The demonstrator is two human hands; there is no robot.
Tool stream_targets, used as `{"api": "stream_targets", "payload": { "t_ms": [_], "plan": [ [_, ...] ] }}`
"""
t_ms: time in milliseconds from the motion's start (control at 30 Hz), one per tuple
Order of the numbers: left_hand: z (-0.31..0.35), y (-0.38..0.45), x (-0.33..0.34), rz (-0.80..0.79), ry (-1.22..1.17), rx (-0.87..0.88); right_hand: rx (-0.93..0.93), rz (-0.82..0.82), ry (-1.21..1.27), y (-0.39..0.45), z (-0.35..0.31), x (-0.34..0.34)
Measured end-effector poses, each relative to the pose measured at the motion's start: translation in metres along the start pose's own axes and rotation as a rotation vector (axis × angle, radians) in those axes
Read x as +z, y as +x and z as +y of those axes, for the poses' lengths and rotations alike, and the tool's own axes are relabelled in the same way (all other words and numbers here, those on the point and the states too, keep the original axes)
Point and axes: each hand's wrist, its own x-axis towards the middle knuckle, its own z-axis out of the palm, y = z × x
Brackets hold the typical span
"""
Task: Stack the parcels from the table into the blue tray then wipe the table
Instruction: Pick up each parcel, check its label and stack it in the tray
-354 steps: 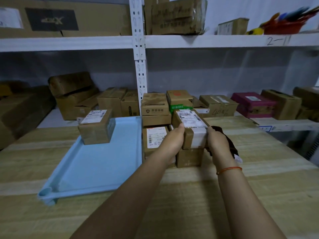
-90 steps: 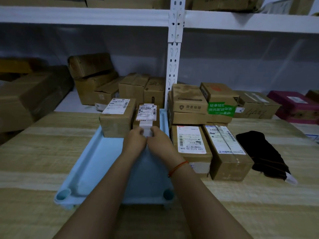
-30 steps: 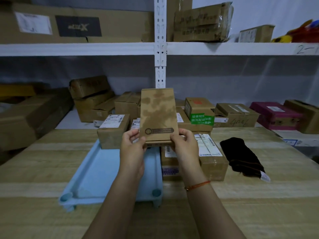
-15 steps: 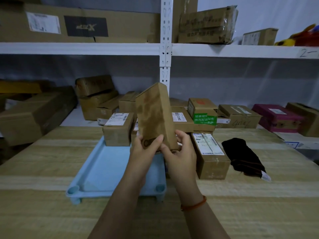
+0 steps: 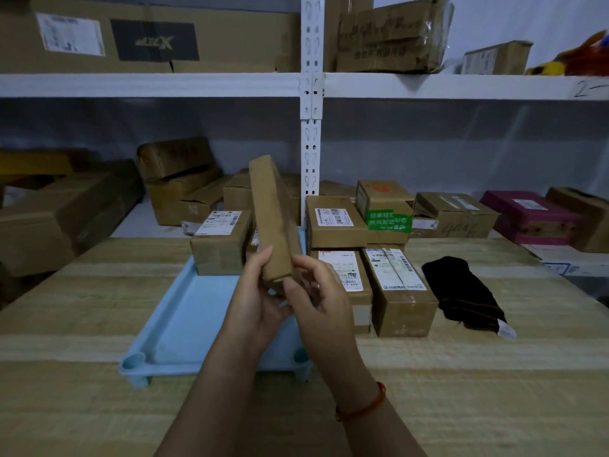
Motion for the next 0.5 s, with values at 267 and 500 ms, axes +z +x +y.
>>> {"api": "stream_targets", "payload": {
  "t_ms": [267, 500],
  "plan": [
    [0.003, -0.006, -0.007, -0.168, -0.288, -0.096, 0.237, 0.142, -0.027, 0.006, 0.008, -0.012],
    [-0.002, -0.009, -0.014, -0.142, -0.318, -0.164, 0.463, 0.009, 0.436, 0.010, 0.004, -0.021]
  ]
}}
